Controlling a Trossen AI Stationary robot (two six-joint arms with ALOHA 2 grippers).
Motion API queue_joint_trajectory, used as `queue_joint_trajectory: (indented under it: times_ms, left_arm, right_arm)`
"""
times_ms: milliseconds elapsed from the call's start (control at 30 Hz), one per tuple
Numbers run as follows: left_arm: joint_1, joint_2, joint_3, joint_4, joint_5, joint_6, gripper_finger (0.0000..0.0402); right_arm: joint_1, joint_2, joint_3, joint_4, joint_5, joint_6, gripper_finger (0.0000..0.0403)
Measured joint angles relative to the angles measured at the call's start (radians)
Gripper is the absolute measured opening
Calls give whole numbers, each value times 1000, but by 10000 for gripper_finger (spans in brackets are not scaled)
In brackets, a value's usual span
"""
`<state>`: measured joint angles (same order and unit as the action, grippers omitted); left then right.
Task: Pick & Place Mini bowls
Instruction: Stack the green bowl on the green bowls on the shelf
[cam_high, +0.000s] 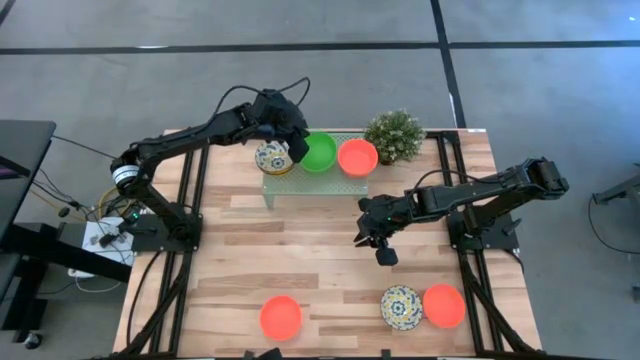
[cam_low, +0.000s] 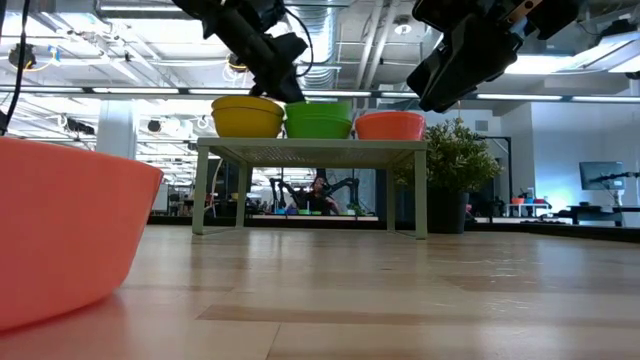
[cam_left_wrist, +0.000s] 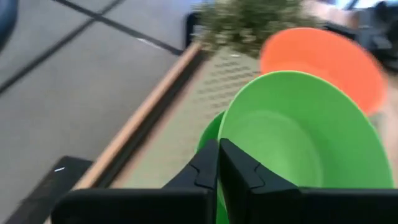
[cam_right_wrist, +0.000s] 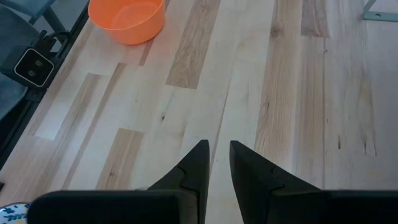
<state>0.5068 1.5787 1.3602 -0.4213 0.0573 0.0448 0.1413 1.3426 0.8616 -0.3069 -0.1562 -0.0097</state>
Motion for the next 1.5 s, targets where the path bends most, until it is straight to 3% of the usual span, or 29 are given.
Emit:
queue_joint_trajectory:
  times_ms: [100,467,967,1067,1233,1500]
  left_arm:
    - [-1,0,0,-1,60,0,7]
    - [-2,0,0,-8,60,-19,12]
    - [-1,0,0,-10,59,13,84]
    - [-1,0,0,-10,46,30,74]
    - [-1,0,0,-10,41,30,11]
    - [2,1,0,-10,186,25,6]
  right_arm:
    - [0,0,0,0,0,0,59]
    - [0,0,0,0,0,0,59]
    - [0,0,0,0,0,0,59]
    - [0,0,0,0,0,0,59]
    - [0,0,0,0,0,0,59]
    - [0,0,0,0,0,0,59]
